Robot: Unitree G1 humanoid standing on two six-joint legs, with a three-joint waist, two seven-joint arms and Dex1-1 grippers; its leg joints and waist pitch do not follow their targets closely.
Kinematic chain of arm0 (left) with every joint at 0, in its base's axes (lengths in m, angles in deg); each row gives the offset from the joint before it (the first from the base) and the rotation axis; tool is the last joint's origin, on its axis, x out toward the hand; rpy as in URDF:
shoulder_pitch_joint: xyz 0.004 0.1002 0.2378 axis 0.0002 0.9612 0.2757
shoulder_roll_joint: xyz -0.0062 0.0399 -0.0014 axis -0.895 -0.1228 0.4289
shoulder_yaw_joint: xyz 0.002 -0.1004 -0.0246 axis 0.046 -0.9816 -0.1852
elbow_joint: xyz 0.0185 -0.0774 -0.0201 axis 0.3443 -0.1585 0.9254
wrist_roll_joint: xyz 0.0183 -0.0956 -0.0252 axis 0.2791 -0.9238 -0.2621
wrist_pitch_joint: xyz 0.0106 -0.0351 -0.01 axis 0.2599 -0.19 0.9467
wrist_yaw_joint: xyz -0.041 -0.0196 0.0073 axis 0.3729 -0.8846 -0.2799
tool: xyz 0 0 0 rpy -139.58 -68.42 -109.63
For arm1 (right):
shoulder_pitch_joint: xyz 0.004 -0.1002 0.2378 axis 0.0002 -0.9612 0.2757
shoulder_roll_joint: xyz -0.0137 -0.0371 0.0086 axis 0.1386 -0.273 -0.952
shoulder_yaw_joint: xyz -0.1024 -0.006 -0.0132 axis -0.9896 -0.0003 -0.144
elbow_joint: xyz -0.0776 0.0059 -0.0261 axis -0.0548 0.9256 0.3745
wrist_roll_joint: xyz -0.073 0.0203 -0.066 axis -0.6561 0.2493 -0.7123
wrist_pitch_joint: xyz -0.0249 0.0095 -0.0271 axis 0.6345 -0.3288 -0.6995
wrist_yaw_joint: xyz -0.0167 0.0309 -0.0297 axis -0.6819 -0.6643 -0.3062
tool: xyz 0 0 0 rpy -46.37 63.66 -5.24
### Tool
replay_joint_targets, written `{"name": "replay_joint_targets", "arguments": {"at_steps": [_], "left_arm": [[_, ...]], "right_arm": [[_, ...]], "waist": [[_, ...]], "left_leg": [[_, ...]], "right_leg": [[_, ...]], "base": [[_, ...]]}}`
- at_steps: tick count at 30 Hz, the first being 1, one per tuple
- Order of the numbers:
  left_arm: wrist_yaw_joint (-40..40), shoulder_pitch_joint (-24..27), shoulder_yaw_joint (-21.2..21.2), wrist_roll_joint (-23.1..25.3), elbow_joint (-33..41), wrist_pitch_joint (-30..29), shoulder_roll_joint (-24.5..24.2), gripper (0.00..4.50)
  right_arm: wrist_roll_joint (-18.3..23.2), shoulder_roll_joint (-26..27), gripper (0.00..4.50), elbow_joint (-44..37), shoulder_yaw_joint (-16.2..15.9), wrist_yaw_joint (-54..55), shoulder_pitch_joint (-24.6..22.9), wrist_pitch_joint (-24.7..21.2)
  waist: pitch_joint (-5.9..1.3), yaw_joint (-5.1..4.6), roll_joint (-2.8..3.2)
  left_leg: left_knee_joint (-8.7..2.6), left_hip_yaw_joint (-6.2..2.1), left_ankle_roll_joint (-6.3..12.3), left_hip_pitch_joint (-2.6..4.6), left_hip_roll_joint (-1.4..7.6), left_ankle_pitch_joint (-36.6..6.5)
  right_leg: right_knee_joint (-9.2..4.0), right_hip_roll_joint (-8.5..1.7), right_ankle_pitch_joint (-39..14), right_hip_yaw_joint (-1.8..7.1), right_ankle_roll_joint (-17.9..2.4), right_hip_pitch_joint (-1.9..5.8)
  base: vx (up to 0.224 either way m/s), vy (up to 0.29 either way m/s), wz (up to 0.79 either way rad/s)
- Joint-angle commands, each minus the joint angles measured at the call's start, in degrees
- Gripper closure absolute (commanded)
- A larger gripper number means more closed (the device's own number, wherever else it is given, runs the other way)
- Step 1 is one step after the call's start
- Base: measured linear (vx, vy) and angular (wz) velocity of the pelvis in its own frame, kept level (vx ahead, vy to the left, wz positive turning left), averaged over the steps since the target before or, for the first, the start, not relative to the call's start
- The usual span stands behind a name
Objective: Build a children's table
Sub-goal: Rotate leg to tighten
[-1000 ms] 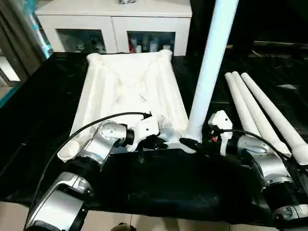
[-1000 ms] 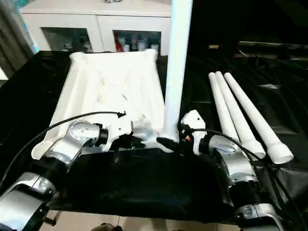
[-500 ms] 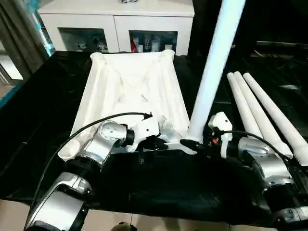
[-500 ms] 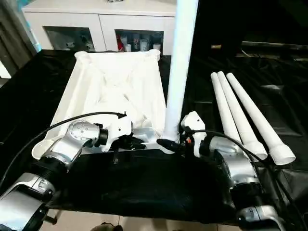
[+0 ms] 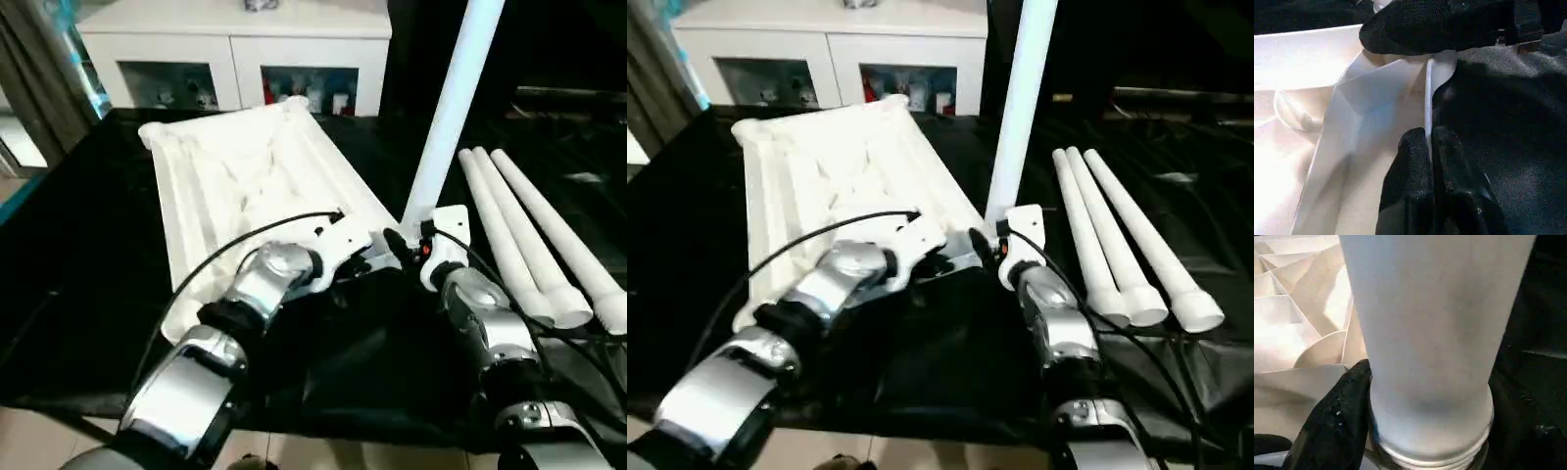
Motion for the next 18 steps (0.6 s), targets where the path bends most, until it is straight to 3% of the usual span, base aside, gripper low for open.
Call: {"name": "replay_joint_targets", "arguments": {"at_steps": [1,7,9,15,18], "left_arm": [[4.28,-1.58,-1.85,-1.08,-0.57,1.22,1.66,4.50],[-2.45,0.06,-1.40,-1.86,1.42,2.82,-1.77,4.50],[-8.25,1.81,-0.86,-2.31,3.78,4.65,-4.55,4.50],[-18.99,5.37,0.50,-3.97,8.71,6.70,-9.62,4.50],[-24.82,7.27,2.01,-4.37,11.24,8.53,-12.27,4.50]], "right_arm": [[-0.29,3.60,0.98,1.67,-4.03,-4.05,-1.96,-0.72],[0.98,-0.39,0.60,-1.89,-5.45,-11.76,-2.64,-0.38],[2.26,-4.19,0.60,-4.27,-6.08,-18.76,-3.22,-1.60],[4.50,-10.38,0.60,-7.98,-5.87,-29.75,-3.41,-2.99],[5.32,-12.70,0.60,-9.12,-6.36,-33.81,-3.28,-3.52]], "waist": [[-3.69,-0.26,-1.00],[-3.62,-0.80,-1.16],[-3.59,-1.10,-1.57],[-3.82,-0.97,-1.44],[-3.81,-0.54,-1.23]], "left_leg": [[-4.05,-1.63,3.49,1.38,2.86,-12.50],[-4.23,-1.80,3.85,1.25,2.93,-13.72],[-4.00,-1.72,4.96,1.01,2.91,-12.97],[-3.70,-1.53,6.80,1.09,3.33,-9.78],[-3.71,-1.46,6.74,1.12,3.59,-9.93]], "right_leg": [[-4.81,-3.74,-9.84,2.20,-11.20,2.48],[-4.93,-3.66,-11.39,2.07,-11.05,2.66],[-4.88,-3.74,-10.55,2.07,-11.58,2.85],[-4.12,-3.49,-6.34,1.99,-13.70,2.57],[-3.90,-3.56,-6.27,1.99,-14.13,2.48]], "base": [[0.000,0.000,0.00],[0.000,0.000,0.00],[0.000,0.000,0.00],[0.000,0.000,0.00],[0.000,0.000,0.00]]}}
